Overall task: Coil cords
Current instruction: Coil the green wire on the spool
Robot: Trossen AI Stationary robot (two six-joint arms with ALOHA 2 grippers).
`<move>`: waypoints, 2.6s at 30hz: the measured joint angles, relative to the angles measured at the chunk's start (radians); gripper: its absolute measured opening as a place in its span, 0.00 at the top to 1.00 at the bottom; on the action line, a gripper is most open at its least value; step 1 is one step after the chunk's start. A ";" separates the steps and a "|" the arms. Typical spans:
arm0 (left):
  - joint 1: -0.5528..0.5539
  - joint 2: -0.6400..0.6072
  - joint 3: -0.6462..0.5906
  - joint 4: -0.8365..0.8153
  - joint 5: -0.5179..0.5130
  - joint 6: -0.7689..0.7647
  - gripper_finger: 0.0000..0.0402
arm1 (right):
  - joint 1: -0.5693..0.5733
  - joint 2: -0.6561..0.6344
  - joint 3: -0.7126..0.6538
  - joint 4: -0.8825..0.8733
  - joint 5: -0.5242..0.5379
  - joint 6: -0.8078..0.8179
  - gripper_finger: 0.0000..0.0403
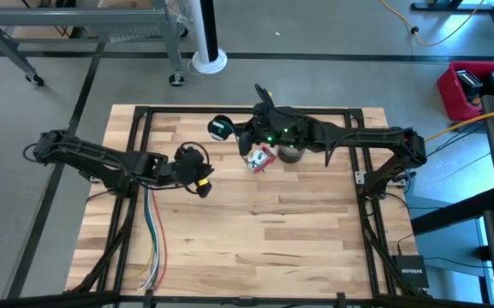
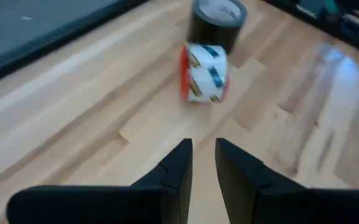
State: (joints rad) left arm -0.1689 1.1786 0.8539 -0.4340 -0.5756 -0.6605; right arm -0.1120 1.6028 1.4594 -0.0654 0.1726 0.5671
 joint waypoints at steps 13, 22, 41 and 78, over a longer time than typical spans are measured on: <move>0.093 0.040 0.001 0.033 0.182 0.005 0.60 | 0.000 0.000 0.000 -0.013 -0.008 0.000 0.99; 0.099 0.183 0.001 0.360 0.184 0.002 0.52 | 0.000 0.000 0.000 -0.013 -0.008 0.000 0.99; 0.052 0.319 0.001 0.890 -0.211 0.282 0.52 | 0.000 0.000 0.000 0.067 0.146 -0.076 0.99; 0.082 0.392 0.000 1.084 -0.215 0.317 0.52 | 0.001 0.001 0.000 0.187 0.166 -0.127 0.99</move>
State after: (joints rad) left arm -0.0873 1.5703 0.8539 0.6495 -0.7910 -0.3436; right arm -0.1108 1.6035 1.4590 0.1219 0.3389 0.4397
